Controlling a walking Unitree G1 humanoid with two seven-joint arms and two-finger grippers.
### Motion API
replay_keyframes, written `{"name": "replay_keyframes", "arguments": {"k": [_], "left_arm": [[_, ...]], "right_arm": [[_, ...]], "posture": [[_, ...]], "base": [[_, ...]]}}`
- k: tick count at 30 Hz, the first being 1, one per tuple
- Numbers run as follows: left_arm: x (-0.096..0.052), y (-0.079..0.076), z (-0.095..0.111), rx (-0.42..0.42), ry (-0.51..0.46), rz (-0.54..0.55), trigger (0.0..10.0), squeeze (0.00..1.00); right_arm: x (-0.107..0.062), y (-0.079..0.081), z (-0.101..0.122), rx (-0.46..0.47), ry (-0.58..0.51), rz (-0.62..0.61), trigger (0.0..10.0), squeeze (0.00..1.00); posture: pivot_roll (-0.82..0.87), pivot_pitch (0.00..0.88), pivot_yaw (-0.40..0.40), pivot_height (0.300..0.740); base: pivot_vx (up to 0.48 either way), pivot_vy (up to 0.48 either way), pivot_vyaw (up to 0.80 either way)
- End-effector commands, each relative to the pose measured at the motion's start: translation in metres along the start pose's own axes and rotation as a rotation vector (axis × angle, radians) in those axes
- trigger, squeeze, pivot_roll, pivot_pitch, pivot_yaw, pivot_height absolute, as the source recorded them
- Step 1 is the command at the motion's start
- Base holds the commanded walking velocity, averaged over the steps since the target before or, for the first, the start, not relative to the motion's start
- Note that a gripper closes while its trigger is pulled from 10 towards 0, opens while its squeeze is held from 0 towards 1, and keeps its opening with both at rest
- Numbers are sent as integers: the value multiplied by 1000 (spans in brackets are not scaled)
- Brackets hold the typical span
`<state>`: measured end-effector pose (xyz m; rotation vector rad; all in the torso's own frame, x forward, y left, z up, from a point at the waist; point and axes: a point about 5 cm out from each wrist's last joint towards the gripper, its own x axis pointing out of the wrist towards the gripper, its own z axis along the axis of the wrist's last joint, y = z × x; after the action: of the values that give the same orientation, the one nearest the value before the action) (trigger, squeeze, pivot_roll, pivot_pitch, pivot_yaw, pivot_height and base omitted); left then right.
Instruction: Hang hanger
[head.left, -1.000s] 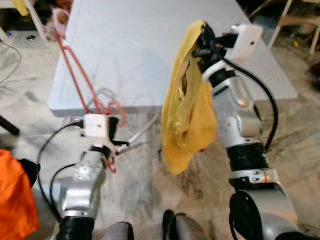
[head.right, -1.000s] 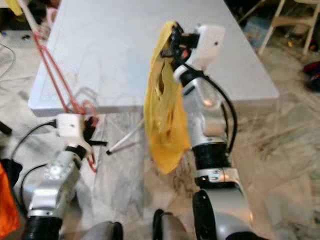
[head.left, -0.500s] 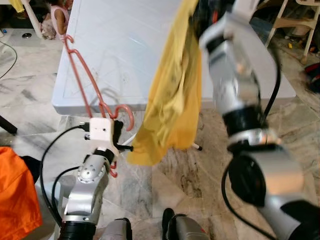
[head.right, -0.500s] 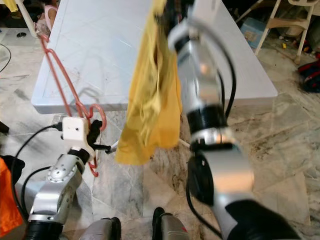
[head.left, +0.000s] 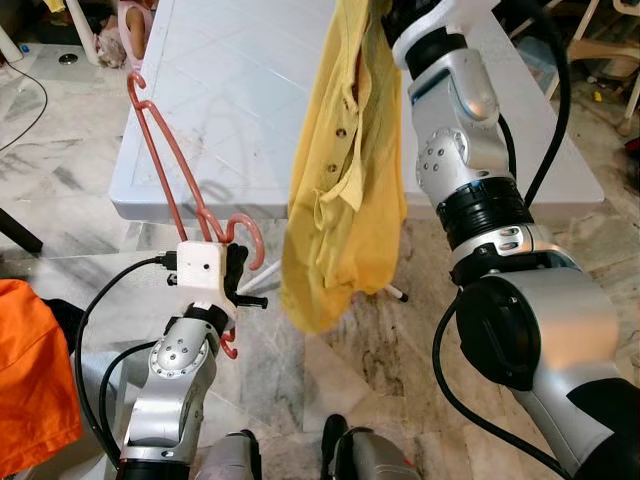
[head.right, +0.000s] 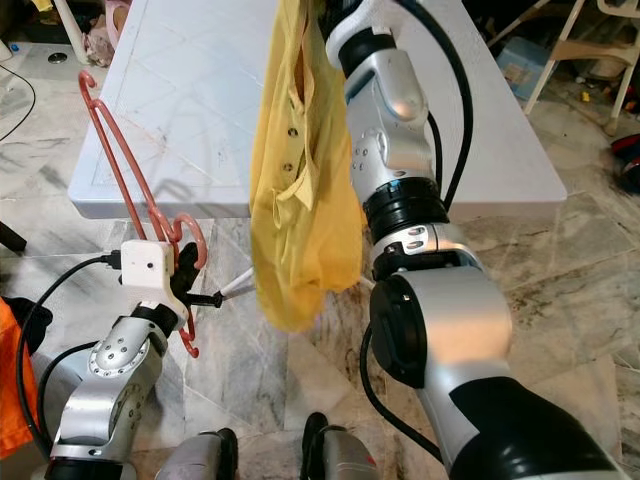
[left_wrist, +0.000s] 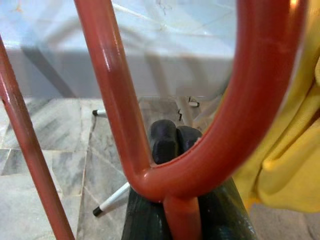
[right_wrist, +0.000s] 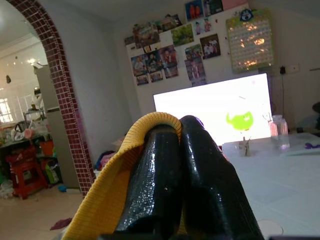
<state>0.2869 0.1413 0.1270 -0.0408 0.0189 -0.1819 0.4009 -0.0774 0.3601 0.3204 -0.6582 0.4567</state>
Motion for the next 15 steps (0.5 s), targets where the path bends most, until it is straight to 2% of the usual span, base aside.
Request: {"name": "replay_keyframes", "arguments": {"k": [1, 5, 15], "left_arm": [[1, -3, 10, -1, -30, -19, 10000, 0], [2, -5, 12, -4, -35, -26, 10000, 0], [1, -6, 8, -7, -19, -32, 10000, 0]], "right_arm": [[-3, -7, 2, -18, -16, -14, 10000, 0], [-10, -15, -5, -34, 7, -36, 10000, 0], [-10, -18, -3, -41, 2, -49, 10000, 0]], "posture": [[197, 264, -100, 740], [189, 268, -98, 740], [188, 268, -103, 740]], "base": [[409, 0, 0], [409, 0, 0], [400, 0, 0]]}}
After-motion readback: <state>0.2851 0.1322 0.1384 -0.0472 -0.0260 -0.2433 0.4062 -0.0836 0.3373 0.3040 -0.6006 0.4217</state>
